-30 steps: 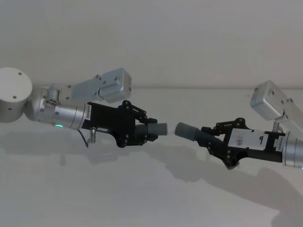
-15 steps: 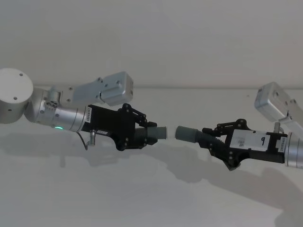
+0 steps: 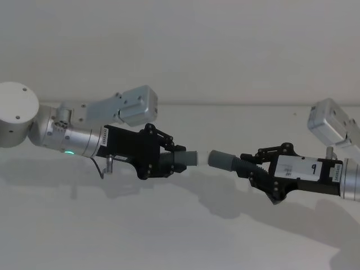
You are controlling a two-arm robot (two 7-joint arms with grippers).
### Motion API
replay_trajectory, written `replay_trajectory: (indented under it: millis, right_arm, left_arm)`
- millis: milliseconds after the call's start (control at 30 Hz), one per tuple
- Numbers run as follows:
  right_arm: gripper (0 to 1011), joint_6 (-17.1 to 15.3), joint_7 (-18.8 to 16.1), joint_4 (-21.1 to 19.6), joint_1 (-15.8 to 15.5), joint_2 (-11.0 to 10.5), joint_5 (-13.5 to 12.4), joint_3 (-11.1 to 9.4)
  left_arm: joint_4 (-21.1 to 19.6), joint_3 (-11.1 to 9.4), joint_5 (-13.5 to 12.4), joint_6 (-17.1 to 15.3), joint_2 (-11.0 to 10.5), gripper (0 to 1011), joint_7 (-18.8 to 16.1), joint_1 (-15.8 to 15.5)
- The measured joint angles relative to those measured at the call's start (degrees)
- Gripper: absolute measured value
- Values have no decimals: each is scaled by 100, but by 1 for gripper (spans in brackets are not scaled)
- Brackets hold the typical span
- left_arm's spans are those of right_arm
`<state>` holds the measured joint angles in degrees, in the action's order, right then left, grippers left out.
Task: Use both hands to pick up one end of the pipe from the table, align the ends, and insert them.
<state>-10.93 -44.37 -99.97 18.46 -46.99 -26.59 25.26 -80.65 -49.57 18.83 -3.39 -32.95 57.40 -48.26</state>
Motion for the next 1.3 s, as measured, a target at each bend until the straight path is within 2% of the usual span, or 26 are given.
replay_trajectory:
  millis: [633,1300]
  right_arm:
    - [263,188,-305,233,92,-7,-226,122]
    - [263,286,-365,401,144,38,-438,176]
  left_arm:
    - [112,-11,128,123,-6,357,43,-30]
    - [213,-106,291,253,0,357,288,-105]
